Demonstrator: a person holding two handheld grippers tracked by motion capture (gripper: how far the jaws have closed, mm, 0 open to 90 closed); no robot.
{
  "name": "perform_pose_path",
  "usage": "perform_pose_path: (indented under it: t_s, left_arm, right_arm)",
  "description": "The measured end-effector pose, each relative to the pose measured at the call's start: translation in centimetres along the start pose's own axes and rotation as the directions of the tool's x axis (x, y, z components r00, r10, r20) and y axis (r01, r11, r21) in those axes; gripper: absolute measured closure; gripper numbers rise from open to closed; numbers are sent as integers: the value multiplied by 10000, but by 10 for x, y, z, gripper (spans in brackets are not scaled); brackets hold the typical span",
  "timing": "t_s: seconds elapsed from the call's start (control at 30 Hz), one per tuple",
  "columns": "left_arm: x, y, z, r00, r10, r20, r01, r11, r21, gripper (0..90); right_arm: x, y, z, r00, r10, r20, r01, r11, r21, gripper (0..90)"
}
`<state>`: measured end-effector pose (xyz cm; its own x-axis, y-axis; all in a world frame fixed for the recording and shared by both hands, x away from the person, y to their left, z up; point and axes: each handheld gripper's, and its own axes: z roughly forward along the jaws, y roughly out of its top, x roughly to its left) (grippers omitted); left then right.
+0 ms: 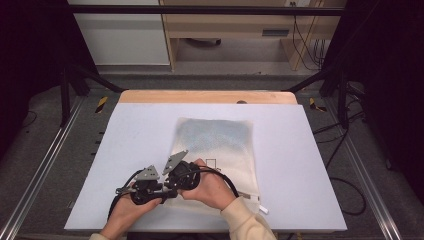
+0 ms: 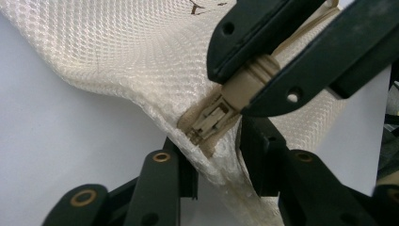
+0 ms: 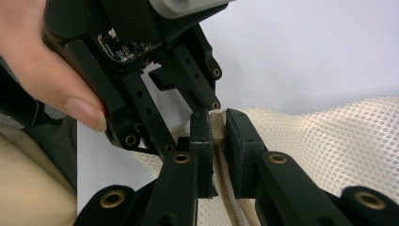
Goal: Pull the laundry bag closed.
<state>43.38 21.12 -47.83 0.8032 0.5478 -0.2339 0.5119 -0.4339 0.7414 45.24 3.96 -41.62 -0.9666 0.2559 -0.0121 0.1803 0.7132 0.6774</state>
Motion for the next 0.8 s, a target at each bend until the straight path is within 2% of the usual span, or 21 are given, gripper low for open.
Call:
perform_pose_path:
  t_s: [0.47, 0.8]
  left_arm:
    - [1, 2, -2, 9999, 133, -32, -133, 9999, 73, 819]
    - [3, 3, -4, 10000, 56, -47, -56, 10000, 58, 841]
  right_arm:
    - [-1, -4, 0, 10000, -83, 54, 82, 9999, 146, 819]
    - [-2, -6, 0, 9995, -307, 123, 303, 9990, 331, 820]
